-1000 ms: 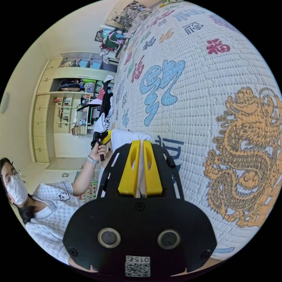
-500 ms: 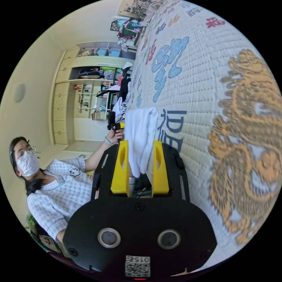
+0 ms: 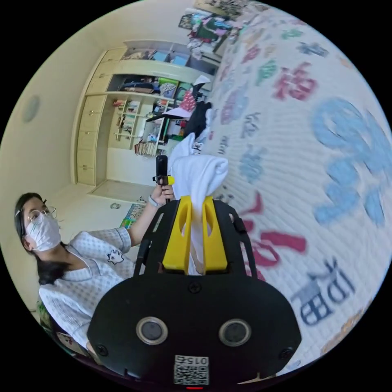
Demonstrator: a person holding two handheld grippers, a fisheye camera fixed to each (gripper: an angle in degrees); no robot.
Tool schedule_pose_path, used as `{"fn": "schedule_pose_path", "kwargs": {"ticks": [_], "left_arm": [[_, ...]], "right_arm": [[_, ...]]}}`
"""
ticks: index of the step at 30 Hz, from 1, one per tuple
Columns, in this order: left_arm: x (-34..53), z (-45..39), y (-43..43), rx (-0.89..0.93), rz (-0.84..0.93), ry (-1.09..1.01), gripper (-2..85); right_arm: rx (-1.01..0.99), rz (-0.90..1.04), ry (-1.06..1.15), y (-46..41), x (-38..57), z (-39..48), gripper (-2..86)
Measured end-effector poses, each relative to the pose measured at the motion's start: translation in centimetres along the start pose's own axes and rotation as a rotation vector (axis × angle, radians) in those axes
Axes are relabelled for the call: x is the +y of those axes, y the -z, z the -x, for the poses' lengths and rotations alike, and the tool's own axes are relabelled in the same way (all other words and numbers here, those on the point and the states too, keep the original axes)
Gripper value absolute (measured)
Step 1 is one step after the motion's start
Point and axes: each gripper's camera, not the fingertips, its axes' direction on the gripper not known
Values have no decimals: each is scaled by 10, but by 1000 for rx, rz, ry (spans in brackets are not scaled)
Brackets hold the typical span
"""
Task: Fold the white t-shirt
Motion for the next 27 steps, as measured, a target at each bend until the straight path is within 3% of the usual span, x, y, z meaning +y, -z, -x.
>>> {"fn": "schedule_pose_path", "kwargs": {"ticks": [7,12,15,18,20,22,24,27], "left_arm": [[29,-92,214,-272,-252,83,5],[46,-108,276,-523,-373,233,11],[54,-97,272,-724,-398,377,23],[52,-115,254,-892,-396,379,63],[45,-146,241,-1121,-410,356,91],[30,-210,213,-1467,-551,195,103],[12,-249,179,-1521,-617,-40,88],[-47,-267,111,-1399,-435,-244,95]], "right_arm": [[-99,203,149,-209,-174,124,48],[6,273,151,-336,-244,168,50],[182,342,131,-389,-260,178,60],[335,345,158,-399,-267,199,76],[505,283,206,-383,-278,232,90],[618,195,243,-367,-290,267,97],[682,99,294,-354,-302,307,102],[678,2,340,-346,-316,368,106]]}}
